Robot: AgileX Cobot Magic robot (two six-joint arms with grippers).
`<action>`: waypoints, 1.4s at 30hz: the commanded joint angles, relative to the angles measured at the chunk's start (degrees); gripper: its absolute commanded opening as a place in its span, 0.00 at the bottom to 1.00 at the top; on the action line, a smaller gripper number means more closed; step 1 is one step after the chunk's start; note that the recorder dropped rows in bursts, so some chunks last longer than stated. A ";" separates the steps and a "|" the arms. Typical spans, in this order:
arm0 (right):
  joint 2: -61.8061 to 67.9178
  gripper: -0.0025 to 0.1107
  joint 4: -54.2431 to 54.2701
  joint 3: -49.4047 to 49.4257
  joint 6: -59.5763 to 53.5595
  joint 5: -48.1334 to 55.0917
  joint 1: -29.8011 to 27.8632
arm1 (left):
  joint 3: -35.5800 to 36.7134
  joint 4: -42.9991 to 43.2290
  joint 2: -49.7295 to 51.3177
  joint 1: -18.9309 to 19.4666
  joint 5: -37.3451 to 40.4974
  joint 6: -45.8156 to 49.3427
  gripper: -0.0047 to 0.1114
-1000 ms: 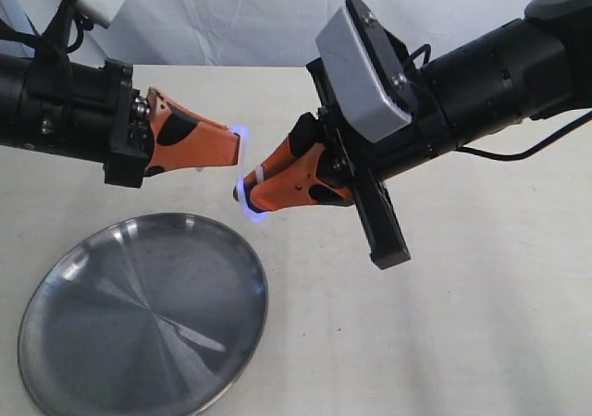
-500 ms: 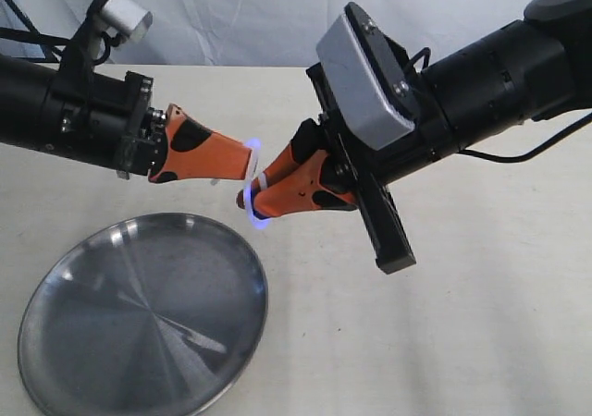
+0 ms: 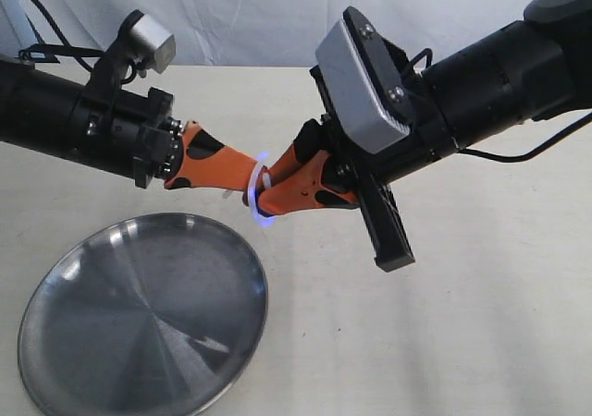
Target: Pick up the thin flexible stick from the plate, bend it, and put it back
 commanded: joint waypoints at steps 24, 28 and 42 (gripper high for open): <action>-0.72 0.01 -2.73 0.14 -0.81 -4.44 0.29 | -0.91 -1.88 5.34 -0.31 -1.29 -3.88 0.04; -0.72 0.01 -4.50 0.14 -0.81 -5.48 0.29 | -0.91 -1.42 5.34 -0.31 -1.29 -4.93 0.04; -0.72 0.01 -15.19 0.14 -0.81 -11.46 2.26 | -0.91 1.51 6.32 -0.47 -1.29 -10.19 0.04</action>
